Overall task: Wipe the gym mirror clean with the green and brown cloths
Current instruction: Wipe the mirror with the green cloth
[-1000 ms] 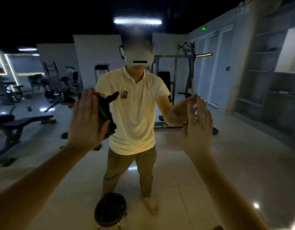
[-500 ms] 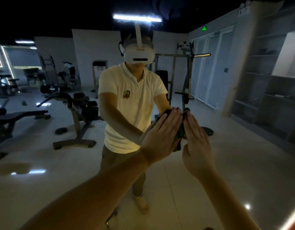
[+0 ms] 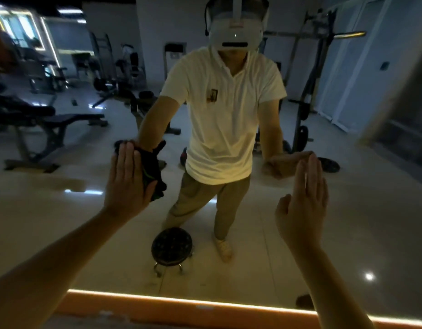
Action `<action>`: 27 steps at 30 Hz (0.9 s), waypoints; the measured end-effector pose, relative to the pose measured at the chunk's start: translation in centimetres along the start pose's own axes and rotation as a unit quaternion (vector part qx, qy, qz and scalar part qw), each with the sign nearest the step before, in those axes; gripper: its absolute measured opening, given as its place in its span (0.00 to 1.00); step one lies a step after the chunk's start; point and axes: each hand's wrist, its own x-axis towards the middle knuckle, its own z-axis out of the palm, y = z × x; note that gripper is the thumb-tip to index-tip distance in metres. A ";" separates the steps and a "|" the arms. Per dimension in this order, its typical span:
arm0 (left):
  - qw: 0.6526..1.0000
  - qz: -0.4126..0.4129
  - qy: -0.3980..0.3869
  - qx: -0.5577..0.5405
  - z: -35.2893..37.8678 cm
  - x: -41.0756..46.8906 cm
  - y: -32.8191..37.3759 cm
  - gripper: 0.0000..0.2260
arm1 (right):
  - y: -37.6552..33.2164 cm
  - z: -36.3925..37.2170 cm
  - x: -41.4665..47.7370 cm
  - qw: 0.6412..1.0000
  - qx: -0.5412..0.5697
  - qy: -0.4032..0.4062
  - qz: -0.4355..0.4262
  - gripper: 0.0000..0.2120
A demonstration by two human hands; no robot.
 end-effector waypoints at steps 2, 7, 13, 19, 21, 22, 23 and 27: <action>0.999 0.025 0.021 -0.038 0.9 0.4 3.5 0.35 | 0.2 0.2 -1.0 1.000 0.002 -0.010 -0.011 0.41; 0.968 0.247 0.043 -0.001 4.1 0.8 15.5 0.38 | 1.1 0.2 -2.7 0.998 -0.001 -0.056 -0.033 0.43; 0.943 0.329 0.021 0.044 5.4 -0.2 22.2 0.34 | 2.9 -0.1 -3.1 0.993 -0.017 -0.083 -0.078 0.43; 0.986 0.139 0.012 -0.088 1.2 1.7 8.3 0.35 | 4.1 -1.6 -0.9 1.000 -0.022 -0.019 0.012 0.41; 0.995 0.075 0.021 -0.068 -0.2 2.5 4.6 0.37 | 4.9 -2.2 -0.1 0.999 -0.015 -0.001 0.040 0.41; 0.996 0.060 0.035 -0.047 -0.6 3.0 3.9 0.37 | 5.4 -2.4 0.0 0.999 -0.012 0.001 0.045 0.41; 0.997 0.051 0.048 -0.037 -0.7 3.6 4.3 0.37 | 6.1 -2.7 -0.1 0.999 -0.010 0.001 0.045 0.41; 0.992 0.088 0.068 -0.055 -0.4 6.5 12.7 0.37 | 9.7 -3.9 -0.9 0.999 0.009 -0.021 0.039 0.39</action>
